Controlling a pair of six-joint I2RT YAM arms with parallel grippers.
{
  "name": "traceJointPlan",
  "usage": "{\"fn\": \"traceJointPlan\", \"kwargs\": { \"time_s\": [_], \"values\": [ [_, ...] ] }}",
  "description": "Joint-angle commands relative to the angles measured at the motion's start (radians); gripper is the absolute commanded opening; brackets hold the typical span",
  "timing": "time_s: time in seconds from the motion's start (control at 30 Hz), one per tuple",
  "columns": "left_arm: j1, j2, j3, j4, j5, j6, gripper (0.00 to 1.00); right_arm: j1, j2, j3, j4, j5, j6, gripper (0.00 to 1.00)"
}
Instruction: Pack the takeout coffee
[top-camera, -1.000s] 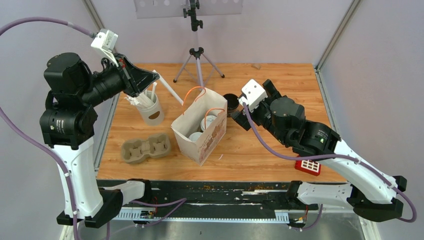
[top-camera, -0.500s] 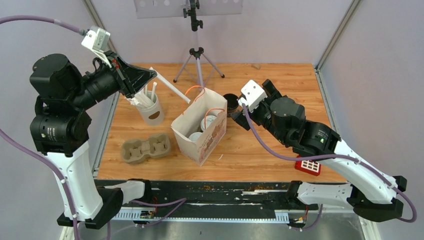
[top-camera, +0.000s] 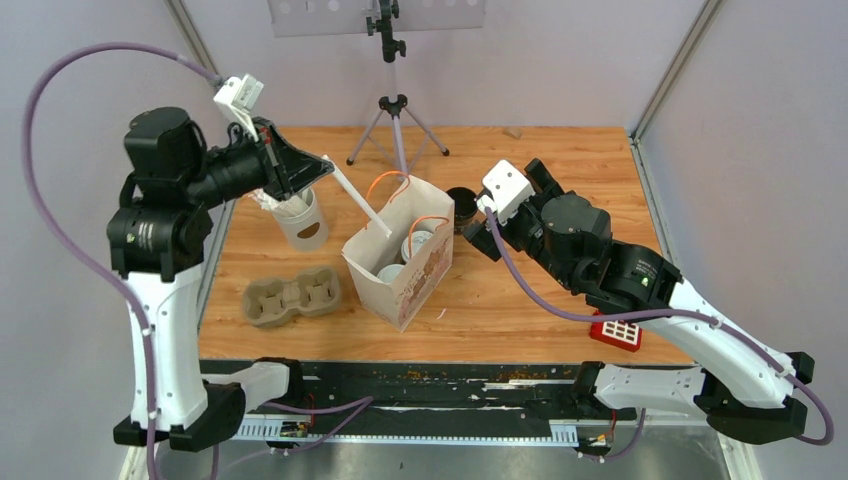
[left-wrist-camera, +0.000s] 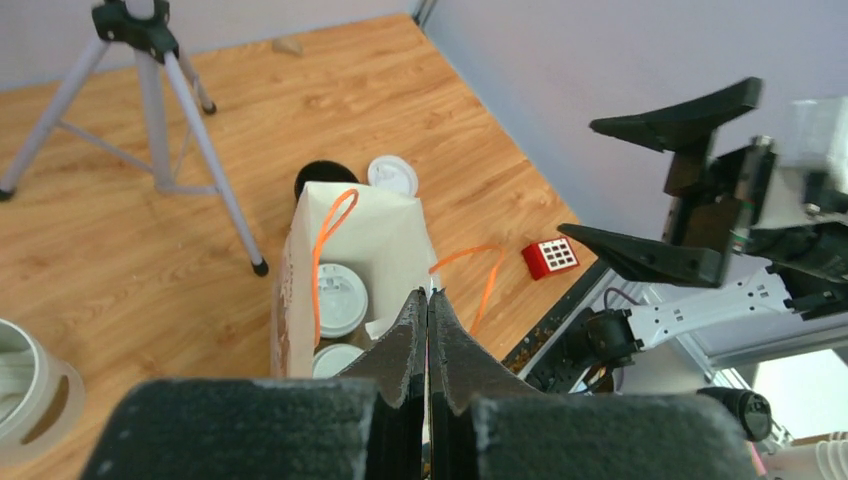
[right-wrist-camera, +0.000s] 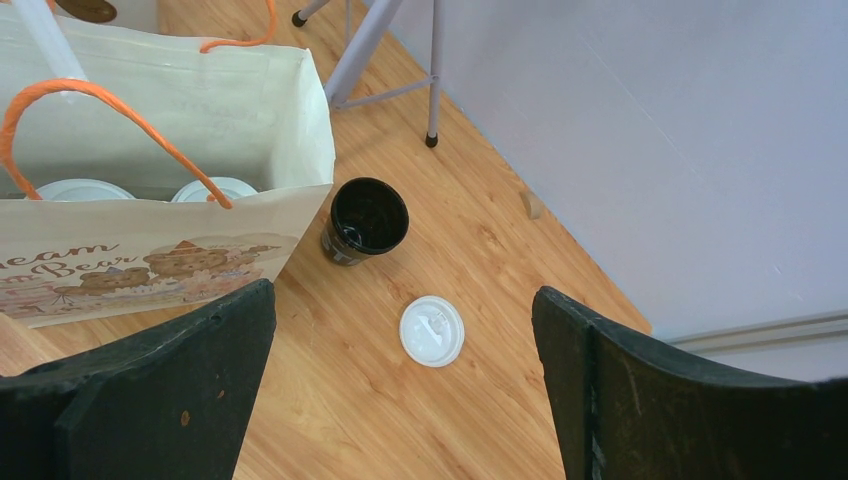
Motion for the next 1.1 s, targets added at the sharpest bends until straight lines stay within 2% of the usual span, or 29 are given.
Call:
{"fn": "traceJointPlan", "kwargs": {
  "time_s": [0.0, 0.13, 0.37, 0.6, 0.67, 0.77, 0.83, 0.87, 0.9, 1.07],
  "values": [
    [0.004, 0.065, -0.038, 0.066, -0.013, -0.017, 0.0, -0.003, -0.016, 0.019, 0.025, -0.007, 0.012, 1.0],
    [-0.017, 0.151, 0.006, -0.013, -0.008, 0.01, 0.0, -0.003, -0.023, 0.015, 0.021, -0.009, 0.019, 1.0],
    [-0.126, 0.291, 0.118, -0.208, -0.104, 0.079, 0.0, -0.003, -0.041, -0.006, 0.019, 0.01, 0.016, 1.0],
    [-0.249, 0.364, 0.153, -0.207, -0.112, 0.081, 0.01, -0.003, -0.047, -0.026, 0.034, 0.017, 0.013, 1.0],
    [-0.274, 0.386, 0.17, -0.229, -0.122, 0.093, 0.12, -0.002, -0.048, -0.029, 0.039, 0.019, 0.005, 1.0],
    [-0.277, 0.406, 0.228, -0.242, -0.148, 0.1, 0.42, -0.002, -0.053, -0.031, 0.042, 0.024, -0.004, 1.0],
    [-0.277, 0.418, 0.295, -0.244, -0.237, 0.098, 0.6, -0.003, -0.056, -0.038, 0.045, 0.027, -0.007, 1.0],
    [-0.276, 0.421, 0.32, -0.239, -0.288, 0.096, 0.92, -0.002, -0.059, -0.04, 0.047, 0.027, -0.008, 1.0],
    [-0.276, 0.419, 0.336, -0.223, -0.339, 0.089, 0.99, -0.003, -0.06, -0.044, 0.05, 0.025, -0.007, 1.0],
    [-0.253, 0.362, 0.267, -0.117, -0.613, 0.022, 1.0, -0.003, -0.068, -0.049, 0.049, 0.029, -0.008, 1.0]
  ]
}}
